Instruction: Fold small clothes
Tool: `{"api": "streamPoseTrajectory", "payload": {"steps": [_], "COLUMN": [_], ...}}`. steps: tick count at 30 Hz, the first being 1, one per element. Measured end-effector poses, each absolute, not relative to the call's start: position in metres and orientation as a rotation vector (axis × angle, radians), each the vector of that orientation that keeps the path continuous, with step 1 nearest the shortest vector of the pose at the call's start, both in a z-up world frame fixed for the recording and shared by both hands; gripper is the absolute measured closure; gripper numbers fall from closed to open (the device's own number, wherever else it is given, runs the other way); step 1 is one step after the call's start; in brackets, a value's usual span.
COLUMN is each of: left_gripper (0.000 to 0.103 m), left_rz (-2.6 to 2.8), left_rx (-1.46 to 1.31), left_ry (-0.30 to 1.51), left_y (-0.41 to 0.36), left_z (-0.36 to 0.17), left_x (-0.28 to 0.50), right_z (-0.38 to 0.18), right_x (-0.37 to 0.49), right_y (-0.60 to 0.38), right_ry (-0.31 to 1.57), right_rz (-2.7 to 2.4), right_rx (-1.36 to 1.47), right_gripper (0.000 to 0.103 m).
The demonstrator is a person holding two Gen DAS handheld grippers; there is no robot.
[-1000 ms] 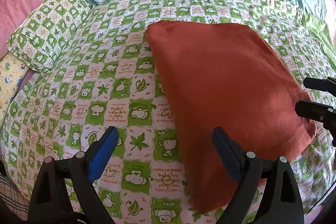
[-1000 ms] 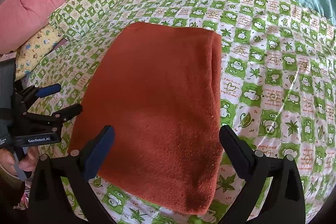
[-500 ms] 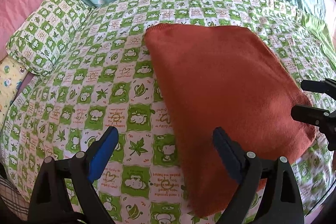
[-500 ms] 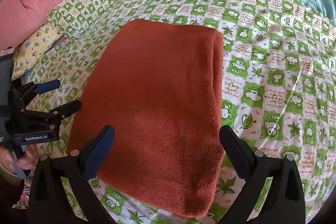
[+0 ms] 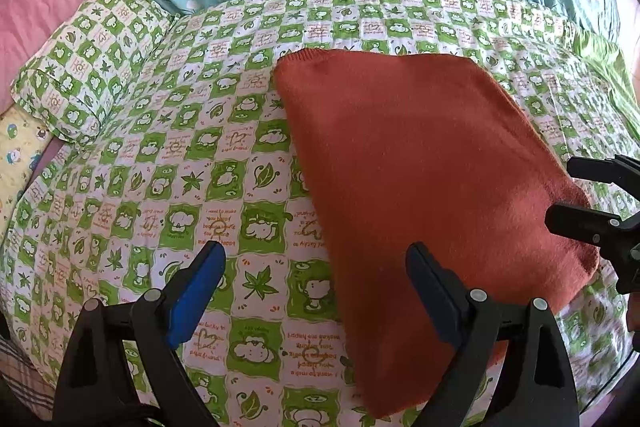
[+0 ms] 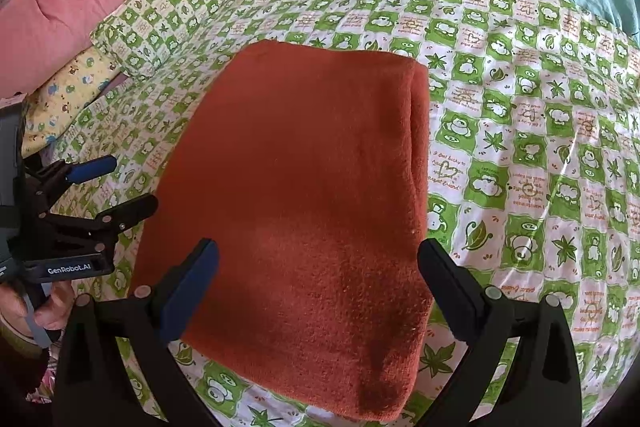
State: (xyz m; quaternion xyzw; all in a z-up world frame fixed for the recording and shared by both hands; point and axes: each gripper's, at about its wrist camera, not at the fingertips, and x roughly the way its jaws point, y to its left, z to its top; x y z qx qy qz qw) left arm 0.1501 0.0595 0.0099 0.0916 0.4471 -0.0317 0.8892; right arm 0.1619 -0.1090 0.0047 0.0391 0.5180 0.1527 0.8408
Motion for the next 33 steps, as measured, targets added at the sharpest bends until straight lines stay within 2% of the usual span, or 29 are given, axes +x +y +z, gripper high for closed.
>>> {"api": "streamPoseTrajectory", "payload": {"steps": [33], "left_gripper": [0.011], "left_rz": [-0.088], "left_rx": [0.204], "left_ry": [0.911], "left_y": [0.0559], "left_z": [0.0133], "left_x": [0.1455], "right_z": [0.0072], "right_x": [0.166], "right_y": [-0.1123], "right_ry": [1.08], "right_rz": [0.339], "right_rx": [0.088], "right_gripper": [0.004]}}
